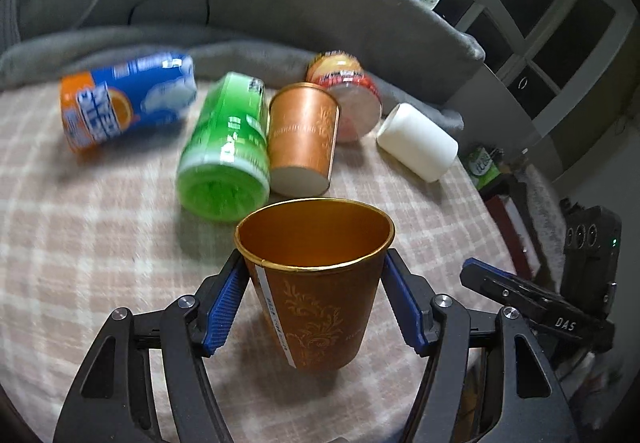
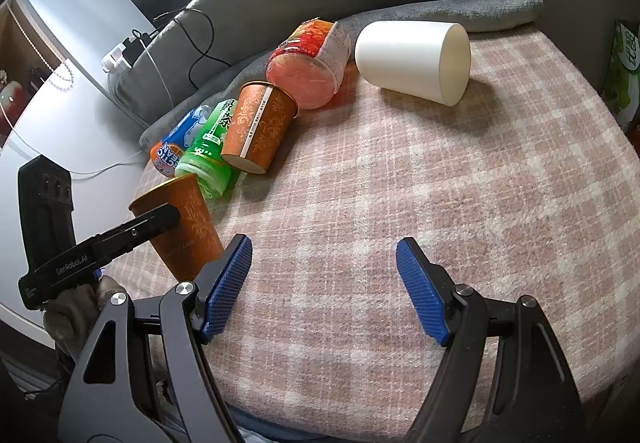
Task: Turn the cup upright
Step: 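Lift the orange cup with the left gripper and lower it upright onto the table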
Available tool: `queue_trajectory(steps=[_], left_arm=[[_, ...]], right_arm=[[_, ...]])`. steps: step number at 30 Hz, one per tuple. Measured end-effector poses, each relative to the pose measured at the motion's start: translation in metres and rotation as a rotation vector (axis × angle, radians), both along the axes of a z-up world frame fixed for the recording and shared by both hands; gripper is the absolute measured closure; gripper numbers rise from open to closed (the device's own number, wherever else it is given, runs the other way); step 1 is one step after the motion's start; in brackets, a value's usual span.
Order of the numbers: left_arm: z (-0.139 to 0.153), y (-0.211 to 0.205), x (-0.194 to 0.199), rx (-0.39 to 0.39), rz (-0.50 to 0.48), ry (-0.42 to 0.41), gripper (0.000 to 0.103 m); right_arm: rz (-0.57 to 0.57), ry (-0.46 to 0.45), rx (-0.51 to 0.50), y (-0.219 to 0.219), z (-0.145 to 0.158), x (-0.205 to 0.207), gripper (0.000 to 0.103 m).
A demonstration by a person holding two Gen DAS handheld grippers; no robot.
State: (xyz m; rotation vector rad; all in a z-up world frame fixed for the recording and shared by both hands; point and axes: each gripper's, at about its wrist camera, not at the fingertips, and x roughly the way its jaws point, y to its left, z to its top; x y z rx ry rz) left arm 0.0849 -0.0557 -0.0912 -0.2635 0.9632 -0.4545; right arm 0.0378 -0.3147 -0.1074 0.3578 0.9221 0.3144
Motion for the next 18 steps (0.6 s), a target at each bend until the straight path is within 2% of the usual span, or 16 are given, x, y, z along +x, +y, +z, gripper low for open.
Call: queue_trajectory(steps=[7, 18], left_arm=[[0.009, -0.010, -0.003, 0.088, 0.013, -0.102, 0.036], [0.009, -0.028, -0.001, 0.164, 0.019, -0.202, 0.036]], right_arm=[[-0.015, -0.010, 0.001, -0.004, 0.001, -0.002, 0.026], [-0.031, -0.022, -0.015, -0.005, 0.002, -0.006, 0.026]])
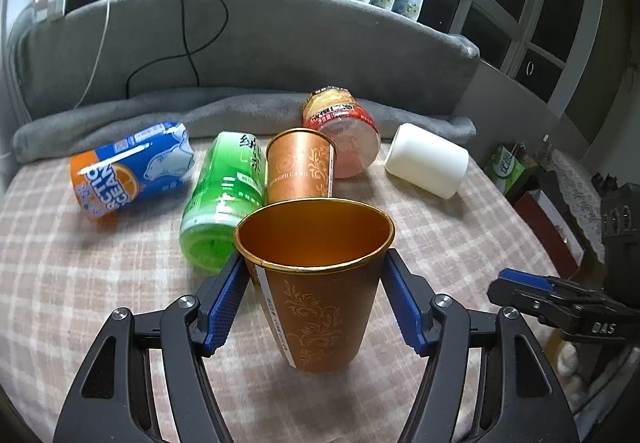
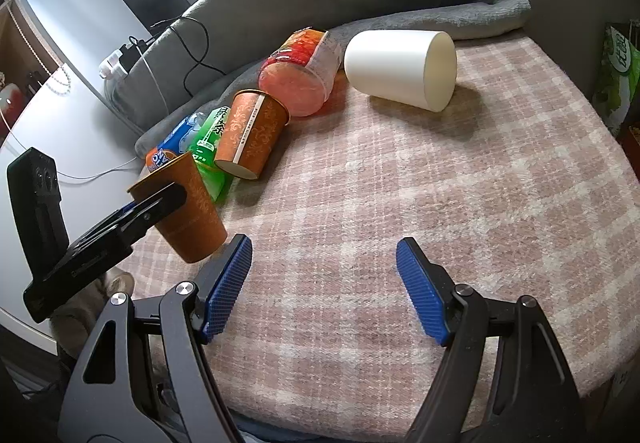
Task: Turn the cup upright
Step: 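Lift the orange cup with the left gripper and lower it upright onto the table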
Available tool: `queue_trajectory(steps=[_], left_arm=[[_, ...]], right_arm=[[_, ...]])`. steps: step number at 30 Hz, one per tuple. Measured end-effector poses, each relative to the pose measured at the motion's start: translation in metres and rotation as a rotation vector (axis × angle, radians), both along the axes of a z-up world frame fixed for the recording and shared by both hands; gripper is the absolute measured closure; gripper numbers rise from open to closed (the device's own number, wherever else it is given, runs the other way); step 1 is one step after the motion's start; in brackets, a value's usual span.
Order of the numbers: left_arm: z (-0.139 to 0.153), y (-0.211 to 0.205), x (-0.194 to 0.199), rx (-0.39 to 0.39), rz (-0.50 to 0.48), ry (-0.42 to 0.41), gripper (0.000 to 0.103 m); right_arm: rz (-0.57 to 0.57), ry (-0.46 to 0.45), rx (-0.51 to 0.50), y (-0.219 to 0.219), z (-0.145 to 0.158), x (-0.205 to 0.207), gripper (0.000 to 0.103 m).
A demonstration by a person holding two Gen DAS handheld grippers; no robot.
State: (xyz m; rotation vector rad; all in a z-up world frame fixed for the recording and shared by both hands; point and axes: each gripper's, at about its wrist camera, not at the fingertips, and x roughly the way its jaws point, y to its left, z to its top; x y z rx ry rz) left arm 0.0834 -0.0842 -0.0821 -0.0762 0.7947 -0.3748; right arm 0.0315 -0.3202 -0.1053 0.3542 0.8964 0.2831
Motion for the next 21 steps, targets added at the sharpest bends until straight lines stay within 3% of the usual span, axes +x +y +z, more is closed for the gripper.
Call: queue_trajectory(steps=[21], left_arm=[[-0.011, -0.006, -0.002, 0.028, -0.021, -0.017, 0.036]], right_arm=[[-0.008, 0.002, 0.007, -0.003, -0.001, -0.001, 0.026]])
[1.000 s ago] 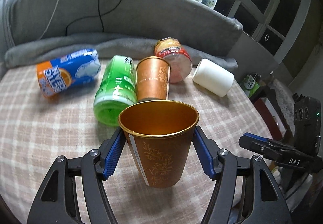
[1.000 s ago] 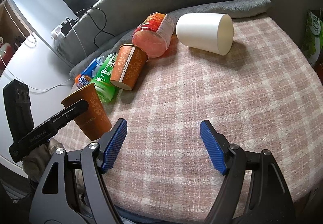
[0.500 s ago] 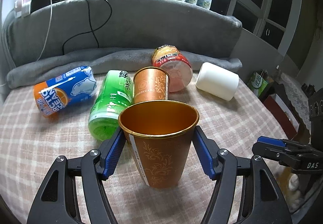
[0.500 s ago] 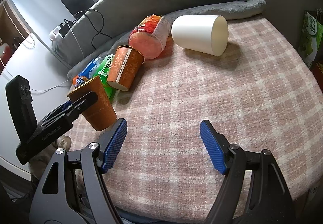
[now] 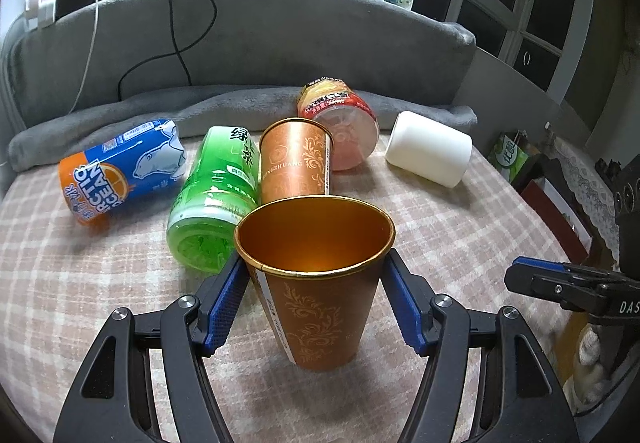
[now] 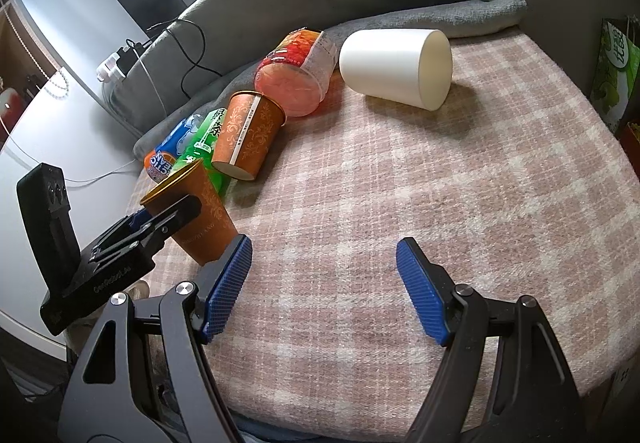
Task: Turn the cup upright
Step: 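Lift the orange cup with the left gripper and lower it upright onto the table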
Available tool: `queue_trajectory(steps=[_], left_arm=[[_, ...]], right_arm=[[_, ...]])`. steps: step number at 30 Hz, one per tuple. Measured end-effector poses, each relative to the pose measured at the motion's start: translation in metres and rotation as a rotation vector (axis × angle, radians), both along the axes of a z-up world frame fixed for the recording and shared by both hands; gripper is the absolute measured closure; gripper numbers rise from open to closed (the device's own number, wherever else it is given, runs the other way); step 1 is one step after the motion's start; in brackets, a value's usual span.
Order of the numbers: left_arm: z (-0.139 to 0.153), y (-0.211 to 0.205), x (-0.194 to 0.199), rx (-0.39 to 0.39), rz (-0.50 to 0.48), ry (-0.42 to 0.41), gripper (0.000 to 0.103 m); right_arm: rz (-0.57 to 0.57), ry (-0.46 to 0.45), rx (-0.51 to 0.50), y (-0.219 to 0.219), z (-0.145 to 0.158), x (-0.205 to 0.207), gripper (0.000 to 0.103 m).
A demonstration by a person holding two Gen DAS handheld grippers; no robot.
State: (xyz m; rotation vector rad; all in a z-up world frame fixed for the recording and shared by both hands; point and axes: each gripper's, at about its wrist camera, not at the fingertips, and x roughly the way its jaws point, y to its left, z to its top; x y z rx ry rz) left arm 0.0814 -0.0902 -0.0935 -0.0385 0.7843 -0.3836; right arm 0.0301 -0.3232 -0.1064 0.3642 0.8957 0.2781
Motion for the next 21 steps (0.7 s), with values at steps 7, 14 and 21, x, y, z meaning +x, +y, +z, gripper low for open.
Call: queue_trajectory(steps=[7, 14, 21], left_arm=[[0.001, 0.003, -0.007, -0.013, -0.012, 0.012, 0.036], [0.002, 0.003, -0.012, -0.041, -0.040, 0.039, 0.036], [0.002, 0.007, -0.013, -0.081, -0.054, 0.086, 0.035]], right_arm=[[0.002, -0.003, 0.000, 0.002, 0.001, 0.000, 0.026], [0.010, -0.008, -0.001, 0.006, 0.003, -0.001, 0.026], [0.015, -0.028, -0.033, 0.011, 0.006, -0.002, 0.026]])
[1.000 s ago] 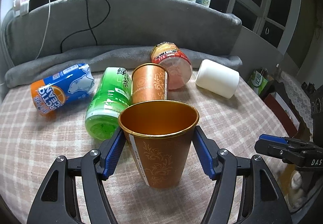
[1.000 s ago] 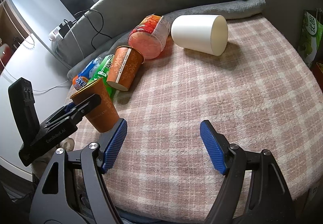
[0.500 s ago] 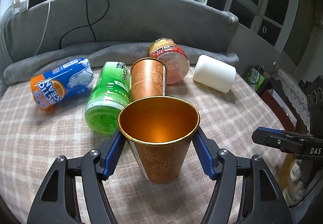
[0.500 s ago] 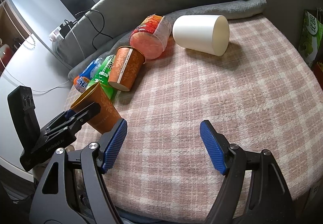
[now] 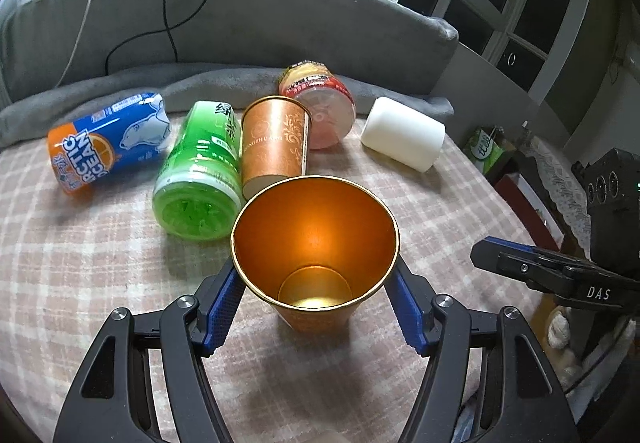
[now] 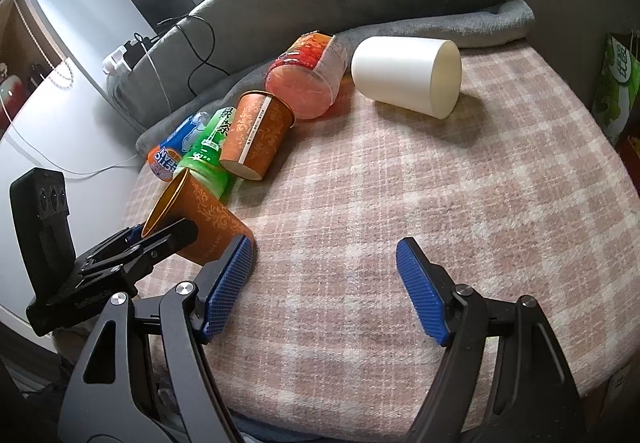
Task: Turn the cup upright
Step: 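Lift the orange cup with the left gripper and lower it upright onto the table, then open the left gripper and pull it back from the cup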
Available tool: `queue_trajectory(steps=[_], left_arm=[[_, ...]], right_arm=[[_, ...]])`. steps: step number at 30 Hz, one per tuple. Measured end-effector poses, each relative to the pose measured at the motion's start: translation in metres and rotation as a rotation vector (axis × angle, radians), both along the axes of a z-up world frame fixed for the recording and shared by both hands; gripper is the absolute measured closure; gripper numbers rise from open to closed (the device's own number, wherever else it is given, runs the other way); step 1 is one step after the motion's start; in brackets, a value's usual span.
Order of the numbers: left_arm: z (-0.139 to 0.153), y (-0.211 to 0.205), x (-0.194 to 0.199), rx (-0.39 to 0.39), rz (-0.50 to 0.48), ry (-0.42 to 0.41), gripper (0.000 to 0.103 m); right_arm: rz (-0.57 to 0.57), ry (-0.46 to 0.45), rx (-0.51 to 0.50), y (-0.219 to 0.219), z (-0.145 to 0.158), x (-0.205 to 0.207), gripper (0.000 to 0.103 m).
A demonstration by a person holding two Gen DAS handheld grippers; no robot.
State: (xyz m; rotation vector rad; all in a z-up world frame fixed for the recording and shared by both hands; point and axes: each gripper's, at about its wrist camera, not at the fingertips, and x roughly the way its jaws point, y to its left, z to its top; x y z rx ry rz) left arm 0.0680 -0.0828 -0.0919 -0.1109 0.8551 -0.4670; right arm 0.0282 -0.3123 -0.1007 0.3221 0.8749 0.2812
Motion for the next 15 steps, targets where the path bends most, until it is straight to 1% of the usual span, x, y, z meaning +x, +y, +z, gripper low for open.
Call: queue_trajectory(steps=[2, 5, 9, 15], left_arm=[[0.000, 0.002, -0.001, -0.006, -0.002, 0.011, 0.035], [0.001, 0.004, -0.004, -0.005, -0.006, 0.010, 0.032], [0.003, 0.005, -0.007, -0.002, -0.009, 0.000, 0.024], [0.007, 0.010, -0.011, -0.001, 0.001, -0.012, 0.024]], right_arm=[[0.004, -0.008, -0.014, 0.003, 0.001, 0.000, 0.026], [0.011, -0.026, -0.048, 0.009, 0.003, 0.000, 0.026], [0.018, -0.050, -0.087, 0.017, 0.006, 0.001, 0.026], [0.019, -0.095, -0.161, 0.030, 0.011, 0.001, 0.026]])
